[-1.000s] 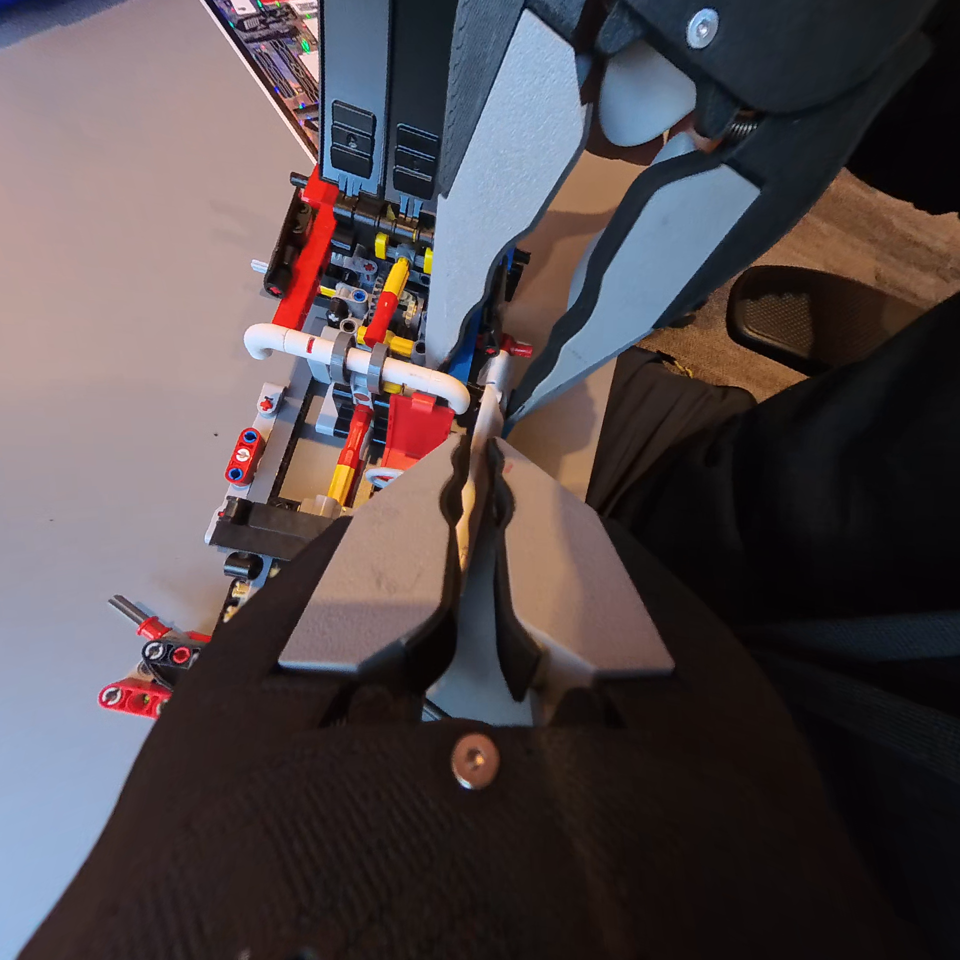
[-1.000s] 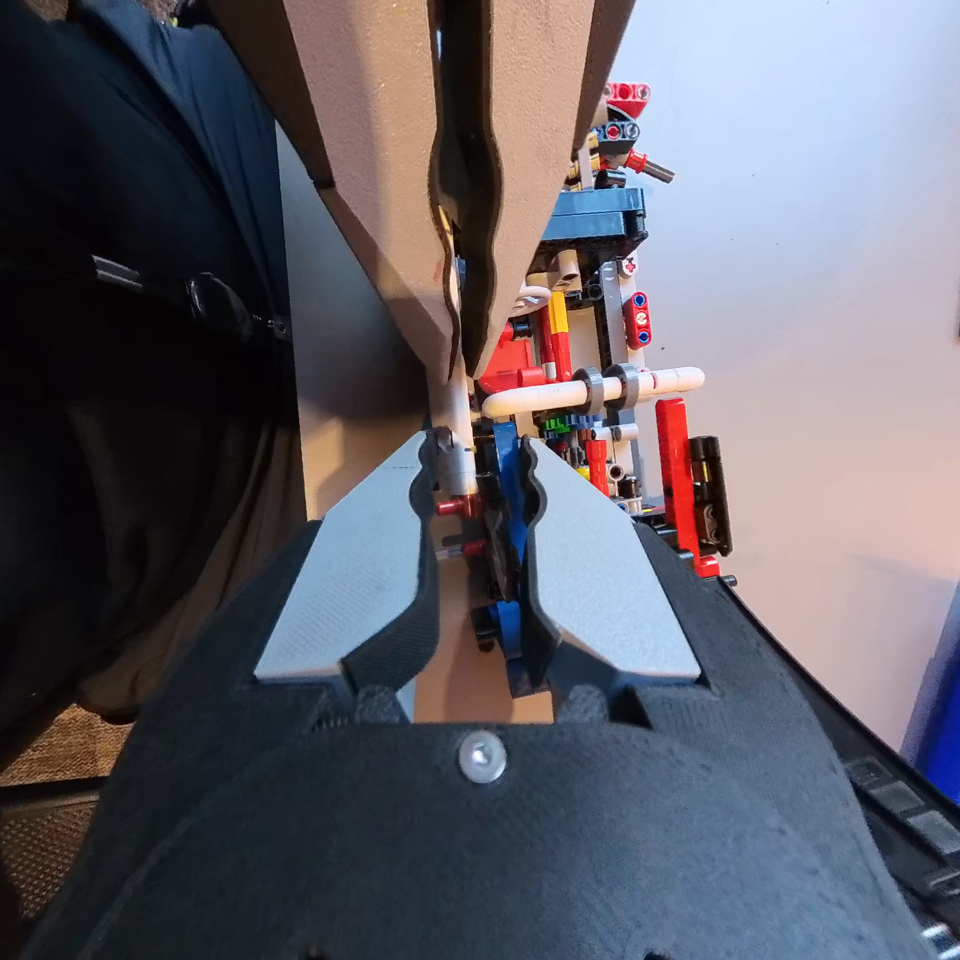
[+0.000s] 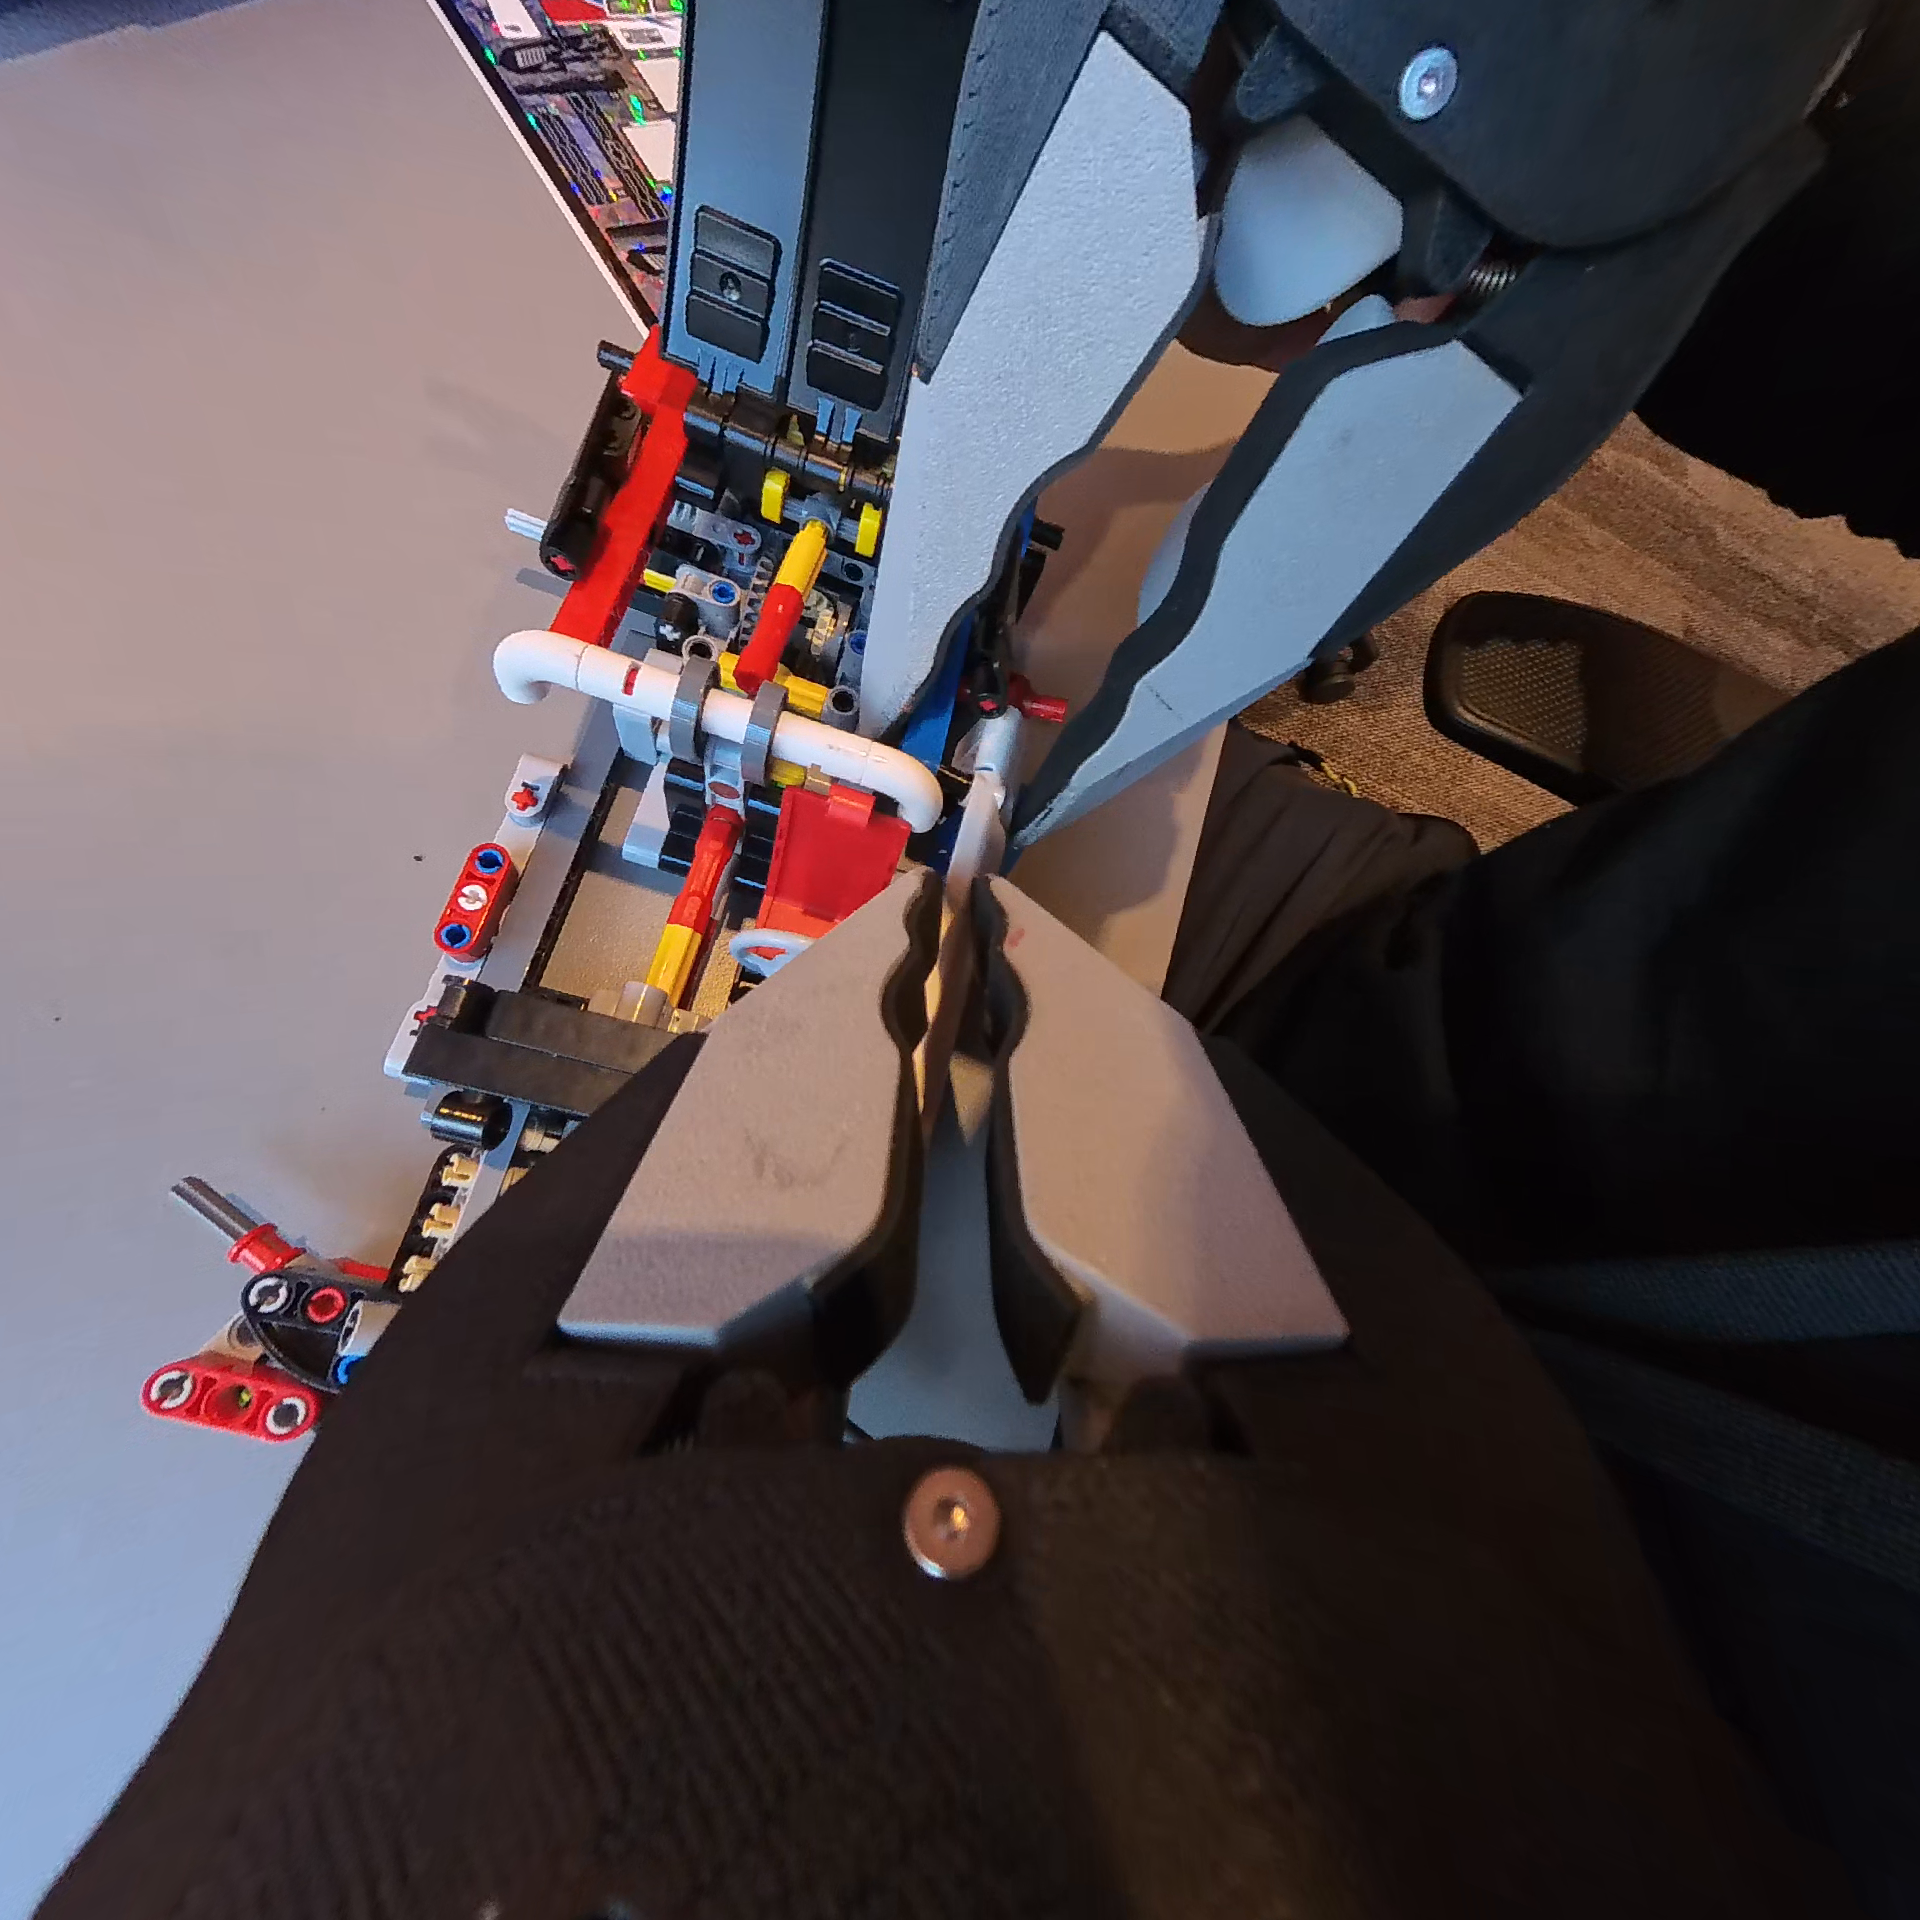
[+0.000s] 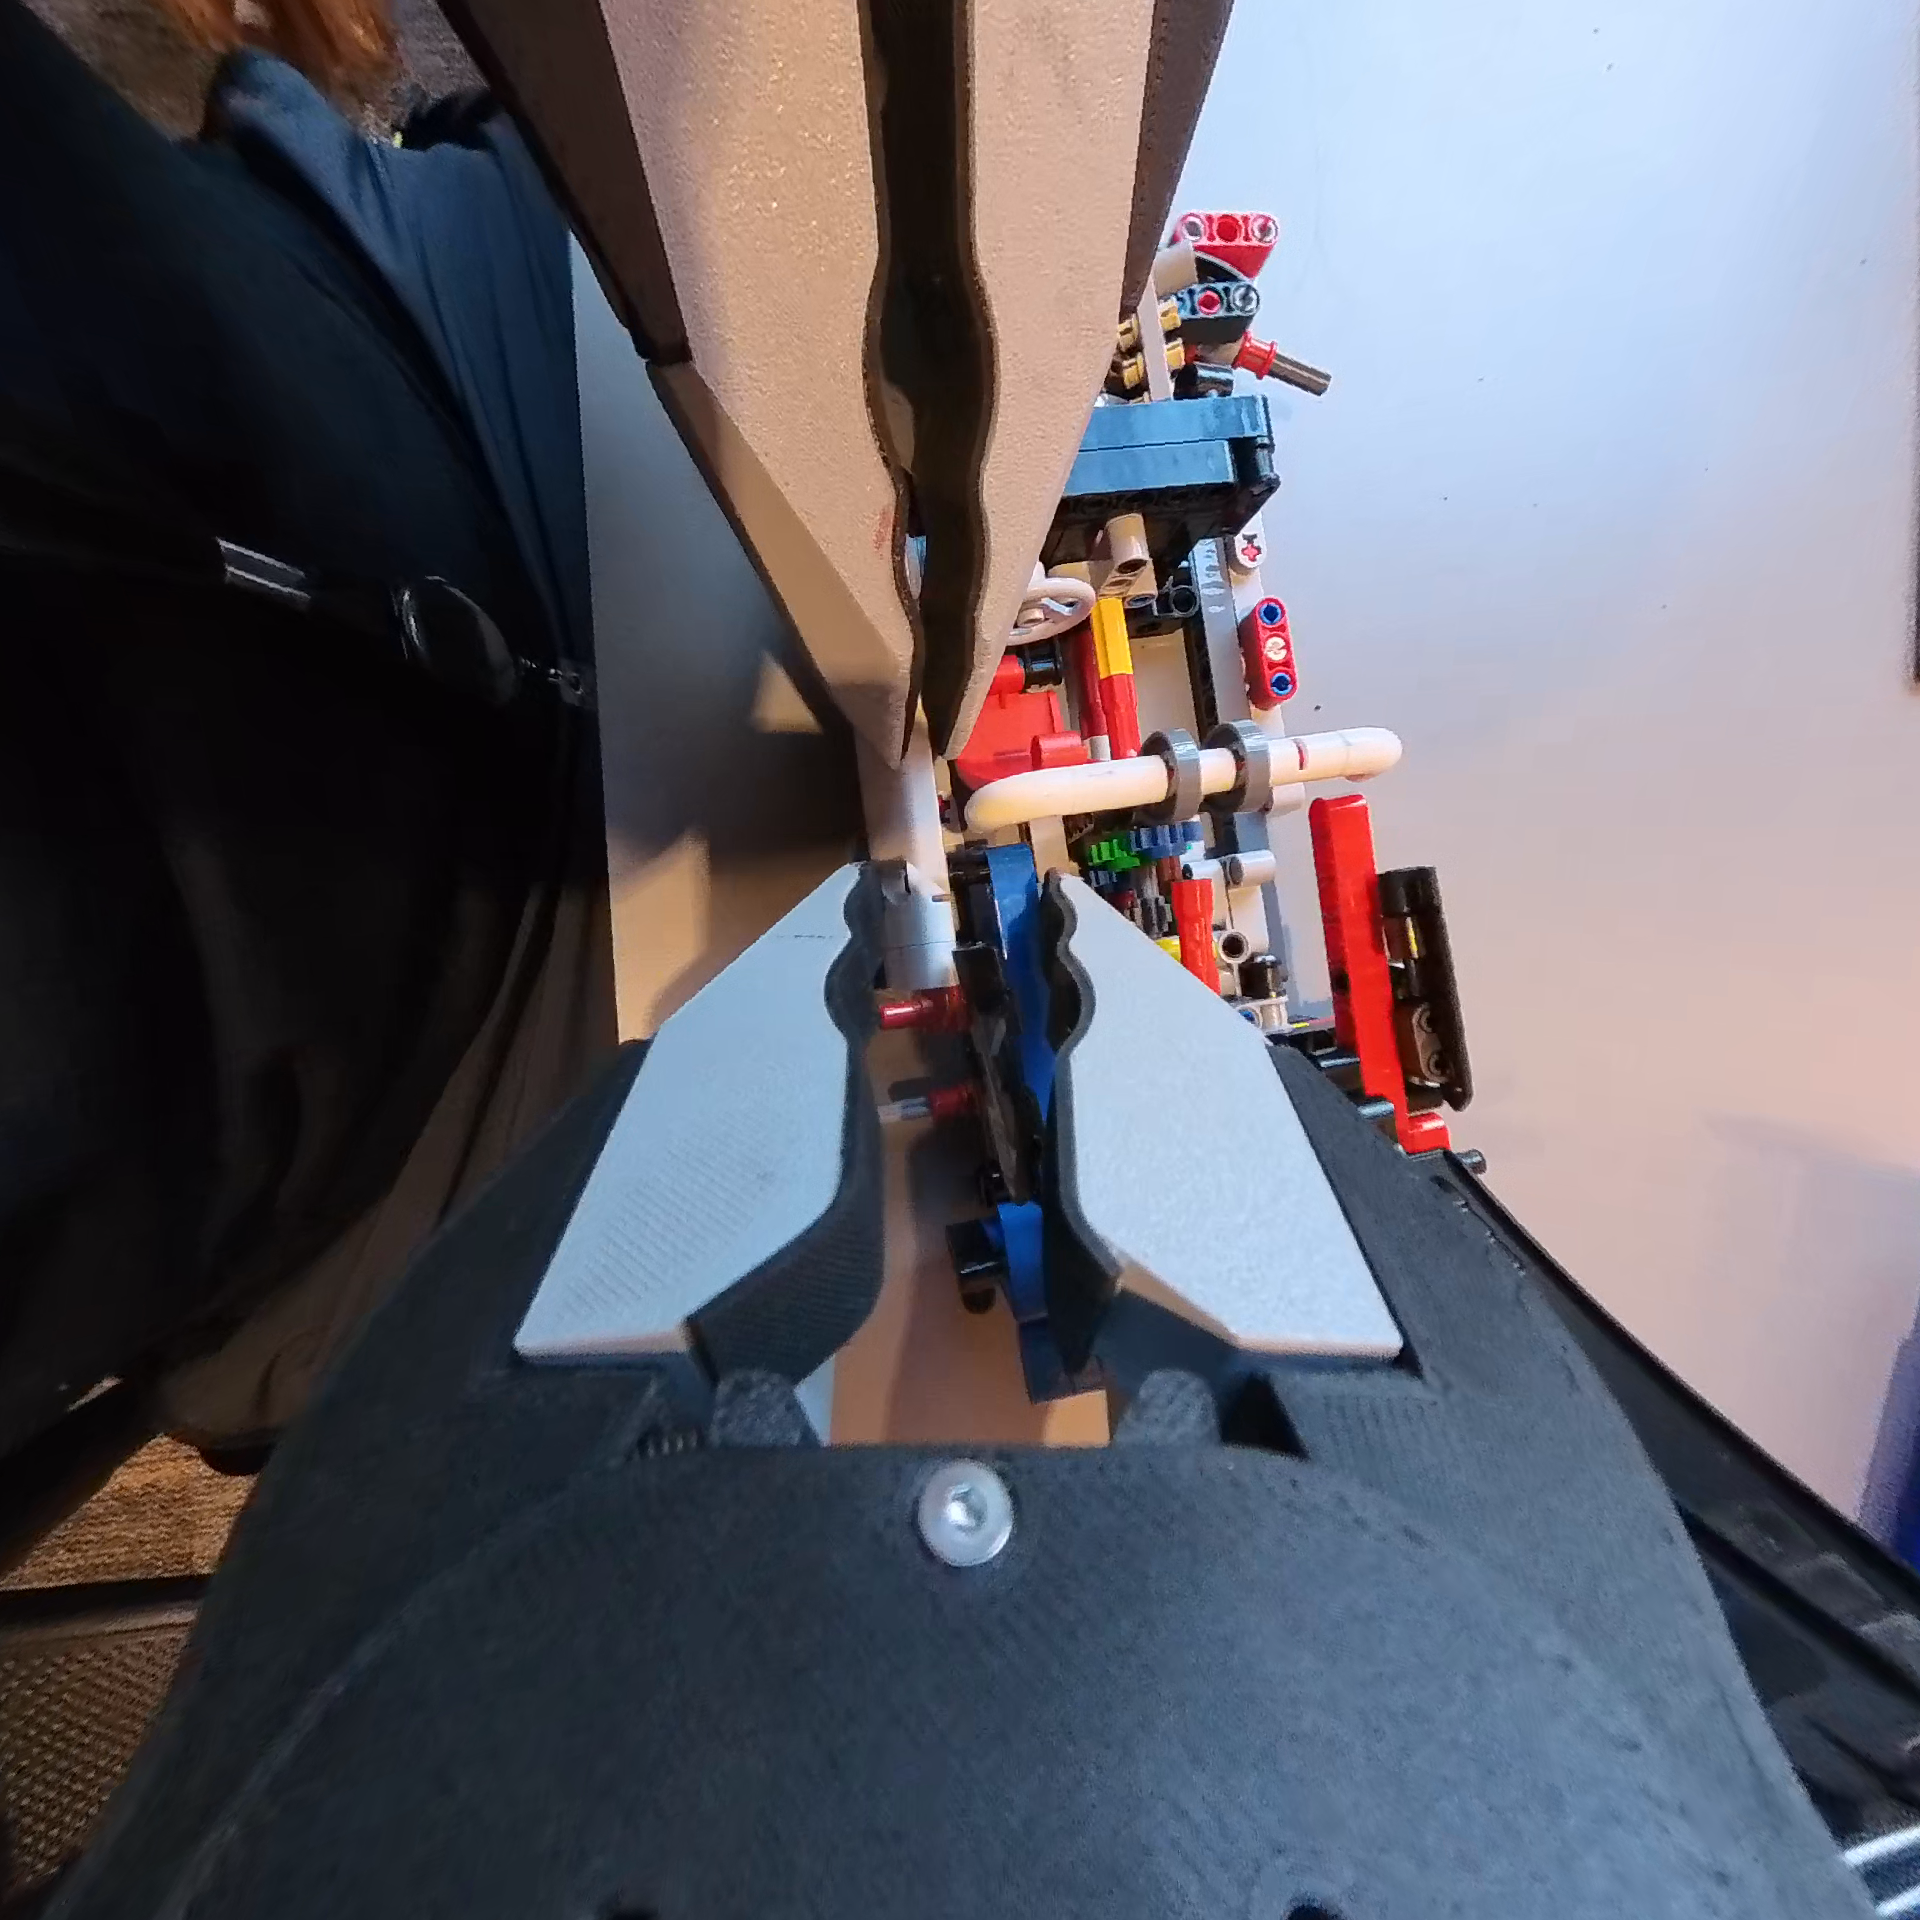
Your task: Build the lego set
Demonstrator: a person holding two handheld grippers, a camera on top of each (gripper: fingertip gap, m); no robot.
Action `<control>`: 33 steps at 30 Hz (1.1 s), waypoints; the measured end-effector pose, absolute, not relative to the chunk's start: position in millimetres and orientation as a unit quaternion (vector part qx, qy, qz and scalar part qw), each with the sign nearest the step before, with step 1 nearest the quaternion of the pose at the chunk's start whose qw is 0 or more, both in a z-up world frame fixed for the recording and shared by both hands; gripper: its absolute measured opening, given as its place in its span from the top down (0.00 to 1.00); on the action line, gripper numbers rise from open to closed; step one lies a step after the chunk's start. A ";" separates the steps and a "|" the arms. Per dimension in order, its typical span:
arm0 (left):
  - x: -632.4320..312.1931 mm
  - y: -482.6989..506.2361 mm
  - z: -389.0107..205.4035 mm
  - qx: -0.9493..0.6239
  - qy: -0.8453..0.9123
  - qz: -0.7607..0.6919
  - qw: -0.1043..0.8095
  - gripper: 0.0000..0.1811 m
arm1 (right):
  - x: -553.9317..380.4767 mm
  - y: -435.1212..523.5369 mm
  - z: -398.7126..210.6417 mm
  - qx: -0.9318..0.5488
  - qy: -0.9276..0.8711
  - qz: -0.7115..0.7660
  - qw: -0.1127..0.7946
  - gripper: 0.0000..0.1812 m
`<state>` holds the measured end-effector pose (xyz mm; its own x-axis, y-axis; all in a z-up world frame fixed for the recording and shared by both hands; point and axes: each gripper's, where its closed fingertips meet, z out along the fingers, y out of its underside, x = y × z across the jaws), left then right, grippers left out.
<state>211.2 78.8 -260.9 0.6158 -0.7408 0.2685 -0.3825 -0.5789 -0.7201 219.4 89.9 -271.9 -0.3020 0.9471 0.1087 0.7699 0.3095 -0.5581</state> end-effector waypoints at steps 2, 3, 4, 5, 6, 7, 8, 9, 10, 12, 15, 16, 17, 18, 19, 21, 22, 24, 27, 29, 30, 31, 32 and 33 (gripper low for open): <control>211.1 79.0 -260.9 -0.842 0.333 -0.284 0.316 0.99 | 219.4 89.5 -271.8 -0.549 -0.780 0.208 0.216 0.85; 211.2 79.1 -260.9 -0.842 0.333 -0.284 0.317 0.99 | 220.4 87.2 -271.8 -0.545 -0.783 0.212 0.212 0.84; 211.2 79.1 -260.9 -0.842 0.333 -0.283 0.317 0.99 | 221.6 84.5 -271.8 -0.541 -0.786 0.216 0.206 0.79; 211.0 79.3 -260.9 -0.842 0.333 -0.283 0.317 0.99 | 221.6 84.4 -271.0 -0.542 -0.785 0.218 0.206 0.76; 210.8 79.6 -261.0 -0.842 0.333 -0.282 0.318 0.98 | 221.1 86.2 -270.0 -0.545 -0.782 0.217 0.210 0.78; 210.8 79.8 -261.1 -0.842 0.333 -0.281 0.319 0.99 | 220.5 88.2 -269.3 -0.548 -0.779 0.215 0.216 0.81; 210.9 79.9 -261.1 -0.842 0.333 -0.280 0.318 0.98 | 219.9 90.5 -268.8 -0.551 -0.776 0.213 0.222 0.83; 211.0 80.1 -261.1 -0.842 0.333 -0.279 0.319 0.98 | 219.5 92.0 -268.6 -0.554 -0.773 0.212 0.224 0.86; 211.0 80.0 -261.3 -0.842 0.333 -0.278 0.319 0.98 | 219.4 92.0 -268.7 -0.555 -0.773 0.213 0.223 0.86; 210.9 80.0 -261.3 -0.843 0.333 -0.278 0.318 0.99 | 219.5 91.9 -269.1 -0.551 -0.776 0.209 0.225 0.86; 210.9 79.7 -261.8 -0.844 0.335 -0.276 0.316 0.99 | 219.6 91.8 -269.8 -0.544 -0.782 0.202 0.228 0.86; 210.9 79.8 -261.8 -0.844 0.334 -0.276 0.316 0.99 | 219.6 91.9 -270.0 -0.544 -0.783 0.201 0.227 0.86; 210.9 79.8 -261.8 -0.844 0.334 -0.277 0.315 0.99 | 219.9 92.0 -270.0 -0.544 -0.784 0.199 0.225 0.86; 211.0 79.8 -261.7 -0.844 0.333 -0.278 0.315 0.99 | 220.3 92.2 -269.7 -0.544 -0.784 0.198 0.223 0.86; 211.2 79.7 -261.6 -0.844 0.333 -0.280 0.314 0.99 | 220.5 92.4 -269.2 -0.546 -0.783 0.201 0.222 0.87; 211.6 80.3 -261.5 -0.843 0.333 -0.280 0.316 0.99 | 220.3 93.2 -268.5 -0.555 -0.775 0.212 0.215 0.88; 211.6 80.5 -261.4 -0.843 0.332 -0.281 0.316 0.99 | 220.3 93.5 -268.4 -0.557 -0.774 0.215 0.213 0.88; 211.7 80.6 -261.7 -0.844 0.332 -0.279 0.316 0.99 | 220.4 93.7 -268.9 -0.557 -0.775 0.211 0.213 0.88; 211.5 80.5 -261.8 -0.844 0.334 -0.278 0.315 0.99 | 220.5 93.9 -269.3 -0.561 -0.771 0.213 0.210 0.88; 211.2 80.8 -261.9 -0.844 0.335 -0.276 0.315 0.99 | 220.5 94.1 -269.7 -0.573 -0.765 0.215 0.201 0.88; 211.2 80.8 -261.9 -0.844 0.334 -0.277 0.314 0.99 | 220.6 94.2 -269.7 -0.573 -0.767 0.211 0.199 0.88; 211.3 80.8 -261.9 -0.844 0.334 -0.278 0.314 0.99 | 220.7 94.1 -269.6 -0.570 -0.770 0.206 0.200 0.88; 211.3 80.6 -261.9 -0.844 0.334 -0.278 0.313 0.99 | 220.9 94.0 -269.6 -0.567 -0.774 0.201 0.201 0.88; 211.3 80.7 -261.9 -0.845 0.333 -0.279 0.313 0.99 | 221.0 94.0 -269.7 -0.565 -0.776 0.196 0.201 0.88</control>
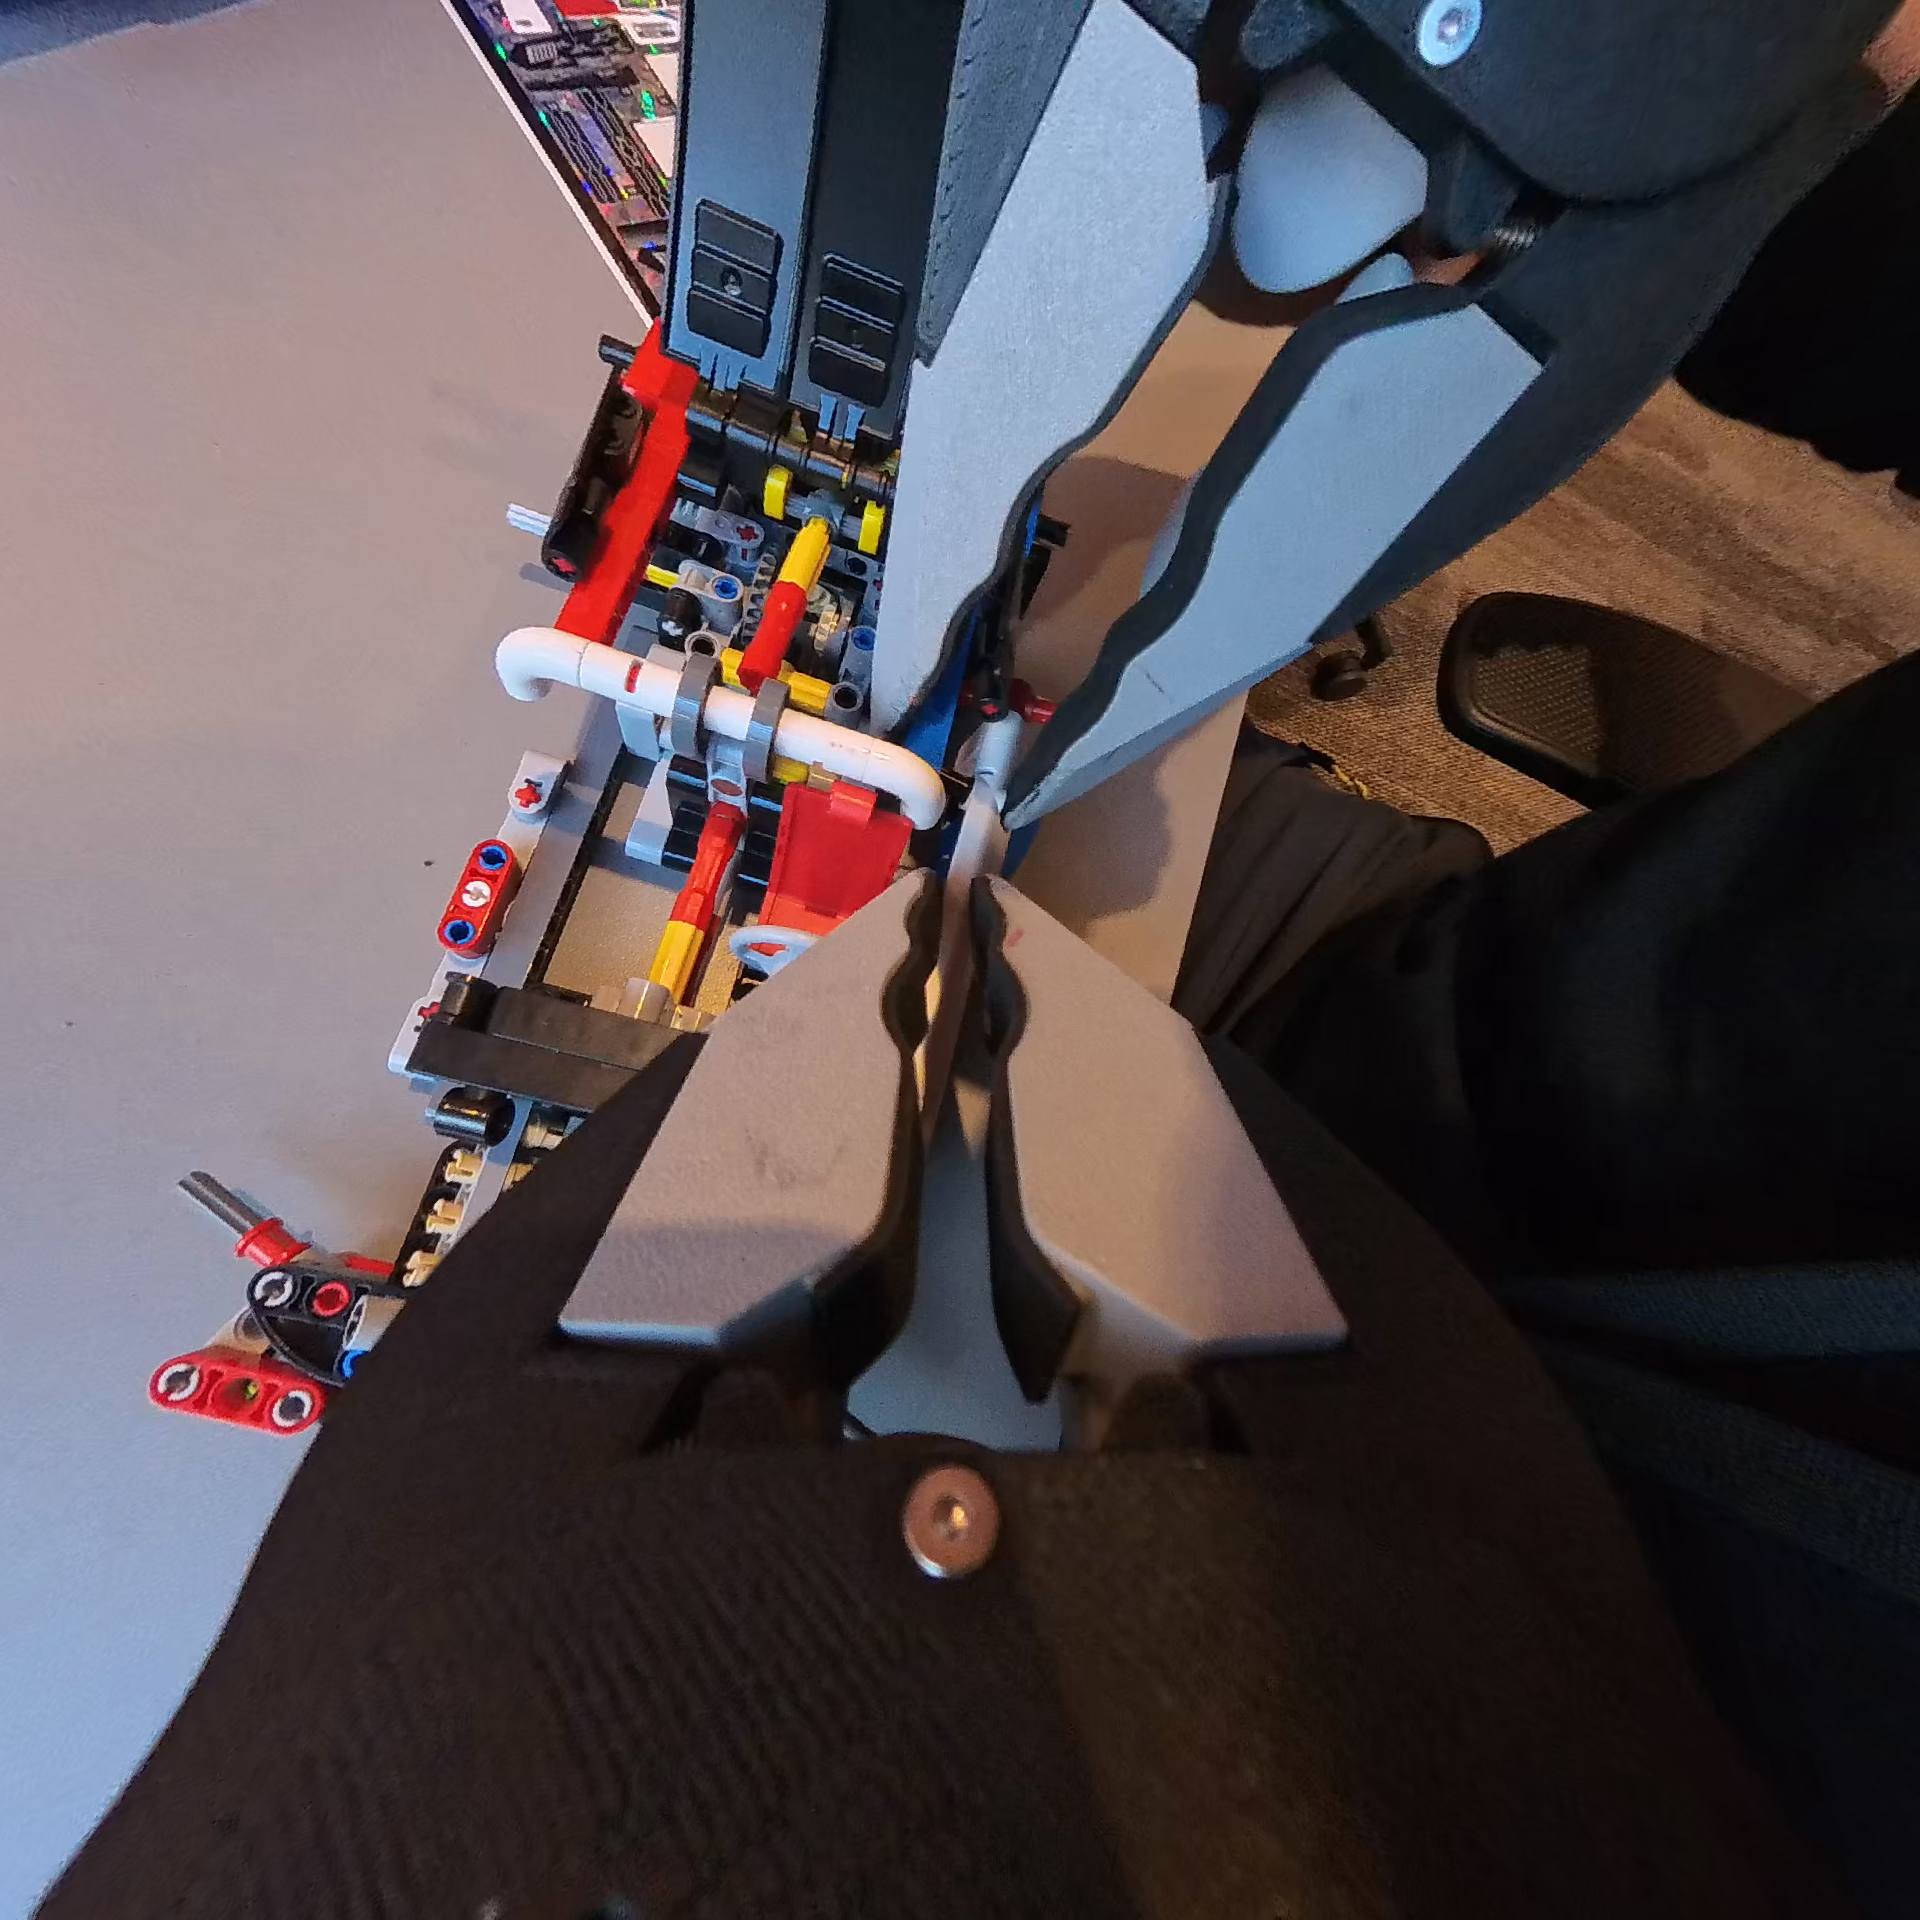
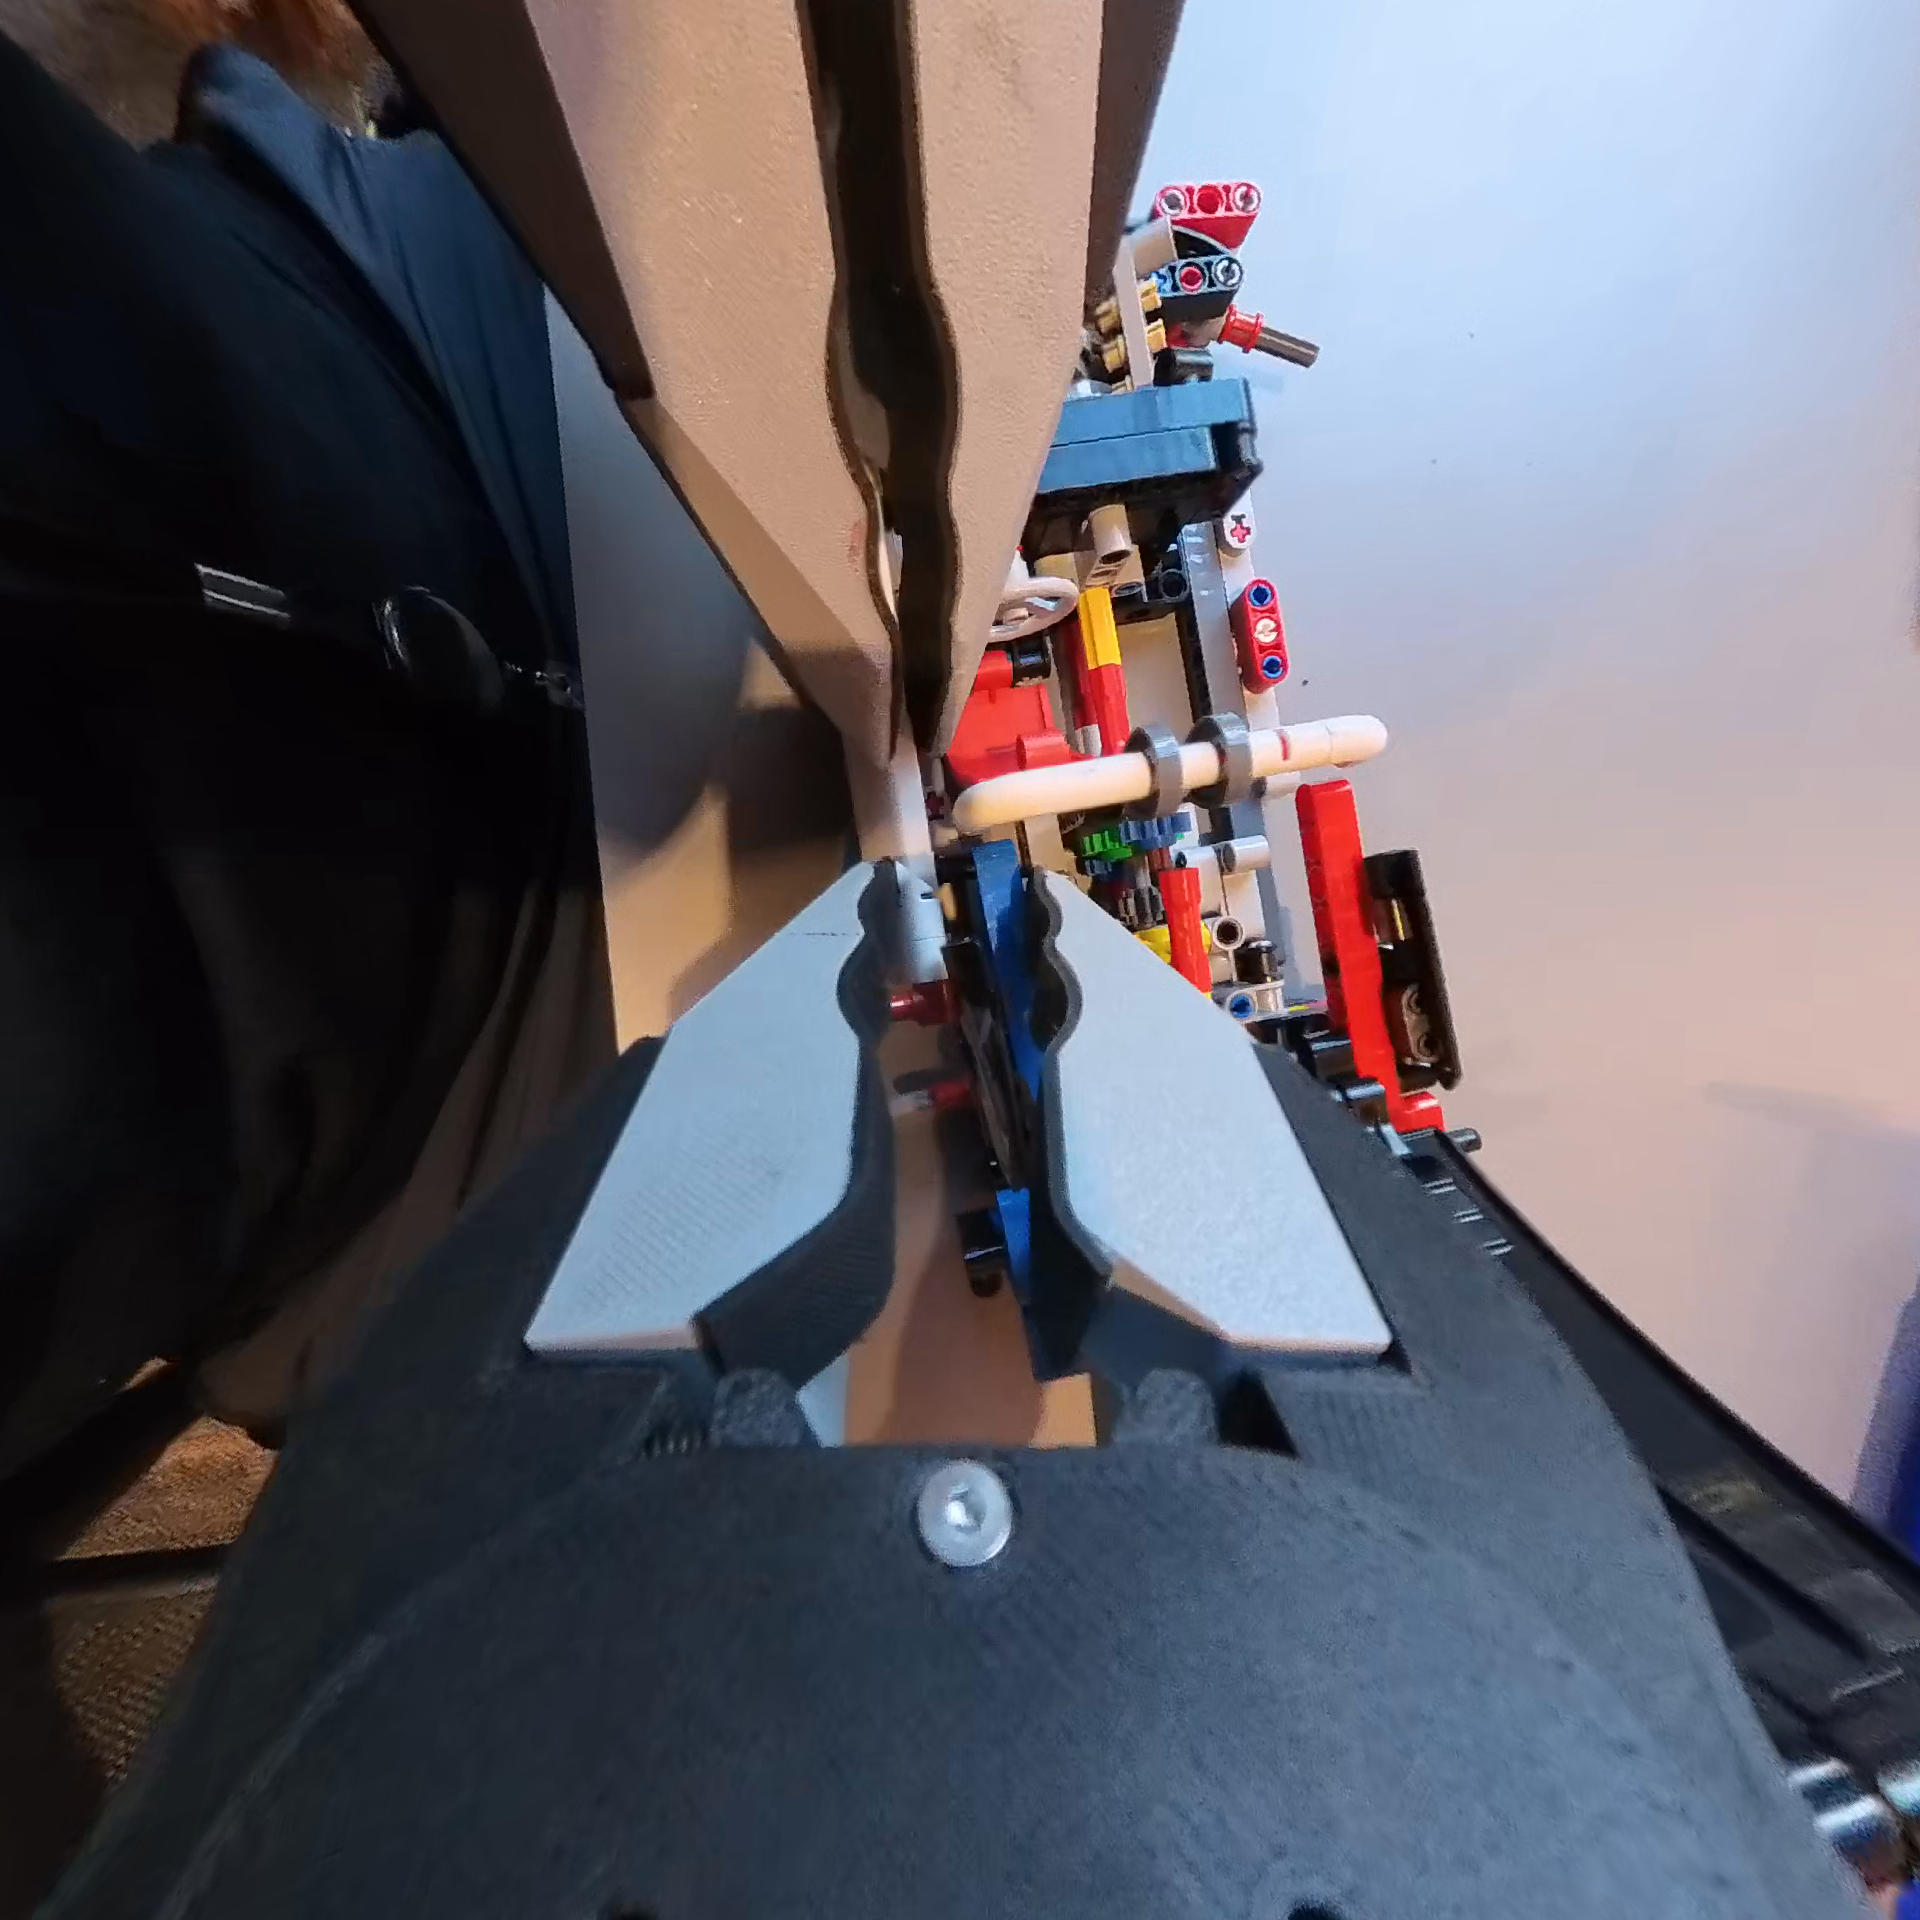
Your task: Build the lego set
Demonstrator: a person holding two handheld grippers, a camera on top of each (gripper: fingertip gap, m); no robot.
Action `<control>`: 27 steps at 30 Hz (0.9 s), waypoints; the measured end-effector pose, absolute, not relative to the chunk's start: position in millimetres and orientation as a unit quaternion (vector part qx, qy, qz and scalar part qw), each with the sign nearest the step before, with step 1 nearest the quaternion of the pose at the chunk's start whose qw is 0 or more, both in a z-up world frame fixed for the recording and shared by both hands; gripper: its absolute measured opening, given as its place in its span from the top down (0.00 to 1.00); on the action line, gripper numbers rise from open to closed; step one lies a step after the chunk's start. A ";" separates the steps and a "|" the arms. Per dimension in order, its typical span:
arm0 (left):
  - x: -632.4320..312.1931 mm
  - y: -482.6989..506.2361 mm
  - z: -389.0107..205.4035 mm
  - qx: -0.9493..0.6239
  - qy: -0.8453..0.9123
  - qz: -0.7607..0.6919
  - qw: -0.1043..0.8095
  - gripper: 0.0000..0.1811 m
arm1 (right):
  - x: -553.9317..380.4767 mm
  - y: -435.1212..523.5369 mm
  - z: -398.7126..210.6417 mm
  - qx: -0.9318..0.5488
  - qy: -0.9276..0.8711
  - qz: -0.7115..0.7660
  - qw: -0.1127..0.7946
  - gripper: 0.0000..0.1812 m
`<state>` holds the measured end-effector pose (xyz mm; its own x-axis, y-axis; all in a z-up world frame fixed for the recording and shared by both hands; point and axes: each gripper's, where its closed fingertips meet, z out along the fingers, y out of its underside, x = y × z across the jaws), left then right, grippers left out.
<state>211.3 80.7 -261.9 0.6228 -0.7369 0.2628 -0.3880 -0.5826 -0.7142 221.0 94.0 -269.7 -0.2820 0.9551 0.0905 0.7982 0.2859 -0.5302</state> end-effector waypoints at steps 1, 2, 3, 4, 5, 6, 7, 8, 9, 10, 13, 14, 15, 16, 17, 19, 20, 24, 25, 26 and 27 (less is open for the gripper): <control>211.3 80.7 -261.9 -0.845 0.332 -0.280 0.312 0.99 | 221.1 94.0 -269.8 -0.564 -0.778 0.193 0.199 0.88; 211.3 80.8 -261.9 -0.845 0.331 -0.280 0.312 0.99 | 221.2 94.0 -269.8 -0.564 -0.779 0.191 0.196 0.88; 211.3 80.8 -261.8 -0.846 0.331 -0.280 0.313 0.99 | 221.2 94.0 -269.8 -0.563 -0.781 0.188 0.194 0.88; 211.3 80.8 -261.9 -0.846 0.330 -0.280 0.312 0.99 | 221.1 94.0 -269.7 -0.557 -0.786 0.180 0.197 0.89; 211.0 80.6 -261.9 -0.846 0.330 -0.281 0.311 0.99 | 220.8 93.8 -269.4 -0.549 -0.792 0.173 0.204 0.89; 210.7 80.5 -261.8 -0.846 0.329 -0.283 0.310 0.99 | 220.4 93.8 -269.1 -0.547 -0.793 0.170 0.208 0.89; 210.5 80.5 -261.7 -0.846 0.327 -0.287 0.308 0.99 | 220.2 93.7 -269.1 -0.549 -0.791 0.171 0.209 0.89; 210.5 80.7 -261.7 -0.846 0.326 -0.288 0.307 0.99 | 220.3 93.8 -269.1 -0.550 -0.790 0.173 0.209 0.89; 210.5 81.1 -261.7 -0.847 0.326 -0.286 0.307 0.99 | 220.0 94.0 -269.1 -0.551 -0.789 0.173 0.209 0.89; 210.2 81.5 -261.7 -0.848 0.324 -0.287 0.307 0.99 | 219.7 94.5 -268.8 -0.550 -0.789 0.172 0.213 0.89; 207.7 89.6 -258.8 -0.846 0.301 -0.293 0.329 1.00 | 216.7 89.9 -267.4 -0.533 -0.793 0.177 0.237 0.89; 211.5 87.2 -260.6 -0.845 0.299 -0.306 0.320 1.00 | 214.7 86.7 -267.5 -0.522 -0.799 0.175 0.243 0.92; 214.8 86.8 -262.2 -0.846 0.299 -0.305 0.320 1.00 | 214.0 85.7 -268.9 -0.515 -0.805 0.167 0.243 0.92; 215.7 86.6 -262.6 -0.845 0.303 -0.295 0.327 1.00 | 213.8 85.5 -269.5 -0.517 -0.805 0.171 0.236 0.91; 213.8 86.0 -261.6 -0.845 0.305 -0.289 0.330 1.00 | 213.9 86.7 -269.4 -0.524 -0.800 0.180 0.231 0.91; 207.7 86.4 -258.4 -0.845 0.303 -0.284 0.338 1.00 | 215.9 88.3 -269.0 -0.526 -0.797 0.187 0.230 0.91; 205.3 87.2 -255.9 -0.844 0.296 -0.290 0.342 1.00 | 216.3 88.1 -269.1 -0.523 -0.799 0.186 0.231 0.91; 204.7 83.9 -255.0 -0.842 0.309 -0.295 0.331 1.00 | 214.2 87.8 -269.2 -0.548 -0.783 0.209 0.208 0.91; 207.9 80.4 -255.2 -0.839 0.317 -0.300 0.325 1.00 | 214.3 87.3 -269.1 -0.556 -0.779 0.212 0.199 0.91; 210.5 77.7 -255.9 -0.837 0.325 -0.300 0.322 1.00 | 214.5 87.0 -268.8 -0.559 -0.778 0.212 0.193 0.91; 211.7 76.7 -256.8 -0.836 0.333 -0.294 0.322 0.99 | 214.1 87.2 -268.8 -0.558 -0.779 0.211 0.194 0.91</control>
